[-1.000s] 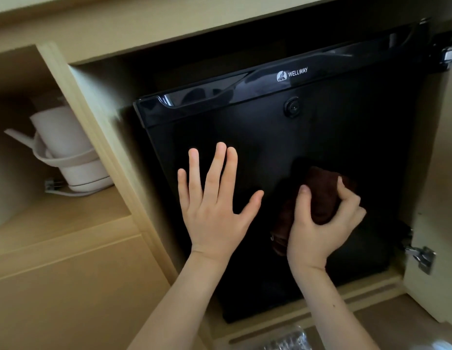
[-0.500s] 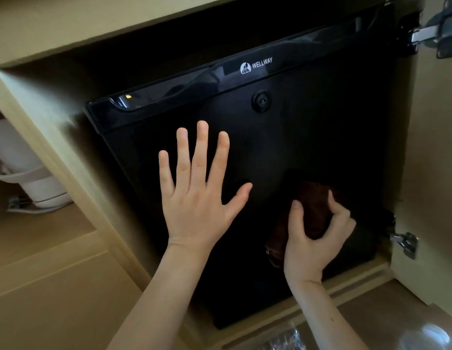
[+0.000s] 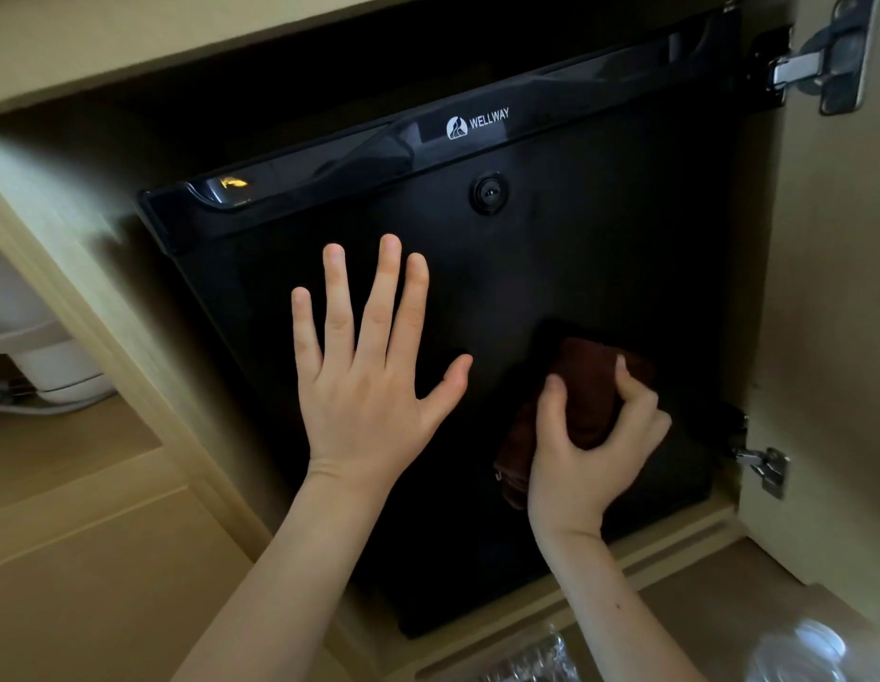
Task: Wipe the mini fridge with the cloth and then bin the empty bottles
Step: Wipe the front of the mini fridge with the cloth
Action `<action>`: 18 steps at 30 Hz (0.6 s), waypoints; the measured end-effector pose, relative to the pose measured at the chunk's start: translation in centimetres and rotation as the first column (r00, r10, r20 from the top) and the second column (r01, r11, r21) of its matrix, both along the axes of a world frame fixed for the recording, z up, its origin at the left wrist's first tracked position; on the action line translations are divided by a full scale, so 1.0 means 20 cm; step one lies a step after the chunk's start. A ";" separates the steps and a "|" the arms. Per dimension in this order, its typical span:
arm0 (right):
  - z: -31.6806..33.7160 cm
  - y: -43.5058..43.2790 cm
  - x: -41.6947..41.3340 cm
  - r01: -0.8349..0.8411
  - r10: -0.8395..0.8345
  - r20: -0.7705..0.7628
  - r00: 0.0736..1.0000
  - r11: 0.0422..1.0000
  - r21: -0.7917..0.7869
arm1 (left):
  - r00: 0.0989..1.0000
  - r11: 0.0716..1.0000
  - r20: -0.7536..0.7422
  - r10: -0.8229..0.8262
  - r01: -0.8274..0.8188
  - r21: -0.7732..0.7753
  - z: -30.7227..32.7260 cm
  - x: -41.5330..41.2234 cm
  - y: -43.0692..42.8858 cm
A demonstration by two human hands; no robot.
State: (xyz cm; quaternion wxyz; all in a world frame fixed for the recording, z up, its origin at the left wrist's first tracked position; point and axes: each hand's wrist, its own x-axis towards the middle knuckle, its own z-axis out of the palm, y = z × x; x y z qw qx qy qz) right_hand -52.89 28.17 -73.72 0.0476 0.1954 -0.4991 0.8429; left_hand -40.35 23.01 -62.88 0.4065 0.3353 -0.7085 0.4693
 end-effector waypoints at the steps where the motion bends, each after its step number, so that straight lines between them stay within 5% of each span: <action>1: -0.04 0.00 0.00 0.000 0.000 -0.004 1.000 1.000 0.022 | 1.000 1.000 0.006 0.005 -0.005 -0.003 0.01 0.00 0.00; 6: -0.34 0.03 0.02 -0.021 -0.022 0.428 0.904 0.995 0.097 | 1.000 1.000 0.018 0.020 -0.020 0.011 0.01 0.00 0.00; 8: -0.29 0.02 0.02 -0.024 -0.026 0.493 0.870 0.995 0.095 | 1.000 1.000 0.023 0.012 -0.012 0.010 0.02 0.00 0.01; 14: 0.01 0.00 0.01 -0.048 0.048 0.007 0.999 0.999 -0.020 | 0.999 1.000 0.040 0.012 -0.012 -0.011 0.00 0.00 0.00; 18: -0.17 0.02 0.02 -0.018 0.016 0.052 0.999 0.999 0.035 | 0.999 1.000 0.031 0.010 -0.010 -0.016 0.00 0.00 -0.02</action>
